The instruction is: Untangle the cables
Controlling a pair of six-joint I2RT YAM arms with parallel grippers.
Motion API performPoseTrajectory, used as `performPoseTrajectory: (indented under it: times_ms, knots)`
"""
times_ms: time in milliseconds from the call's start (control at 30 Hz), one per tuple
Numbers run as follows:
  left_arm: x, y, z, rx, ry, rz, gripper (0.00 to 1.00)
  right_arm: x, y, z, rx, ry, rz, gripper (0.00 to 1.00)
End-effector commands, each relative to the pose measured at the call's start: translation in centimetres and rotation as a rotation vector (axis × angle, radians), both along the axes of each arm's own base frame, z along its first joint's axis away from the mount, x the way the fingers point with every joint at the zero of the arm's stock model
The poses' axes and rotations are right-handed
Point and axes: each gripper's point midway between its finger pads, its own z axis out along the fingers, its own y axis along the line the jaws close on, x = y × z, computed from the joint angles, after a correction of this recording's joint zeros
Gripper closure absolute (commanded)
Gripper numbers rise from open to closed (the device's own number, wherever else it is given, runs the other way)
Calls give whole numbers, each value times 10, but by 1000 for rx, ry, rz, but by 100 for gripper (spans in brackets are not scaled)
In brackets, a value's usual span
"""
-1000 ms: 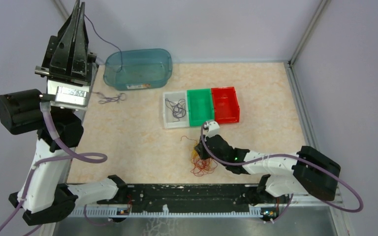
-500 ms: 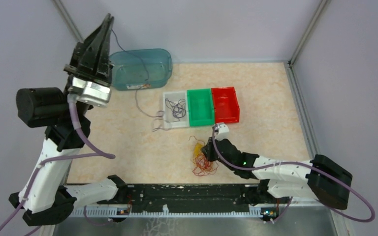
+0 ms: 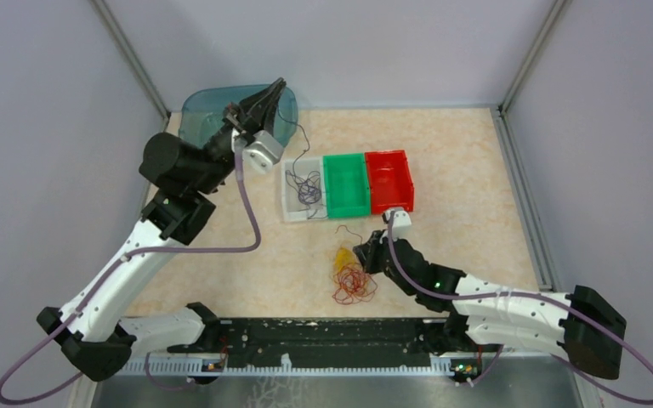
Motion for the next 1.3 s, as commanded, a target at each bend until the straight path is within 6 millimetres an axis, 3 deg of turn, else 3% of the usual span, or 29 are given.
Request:
performPoseTrajectory:
  times_ms: [0,633,833,1100,1267]
  knots:
    - [10,-1,0,-44,-5,24,100,6,-2,24,47,-30,-47,100]
    - [76,7,-16,-17,-11,196,100,2,-12,24,60,-27,-58,100]
    - [111,17,-33,-12,38,249,100,1,-17,27,73,-29,-70,100]
    - [125,19,-14,-73,47,243,100,0,-22,23,70,-22,-88,100]
    - [139,21,-17,-95,99,270,100,-1,-21,20,73,-14,-88,100]
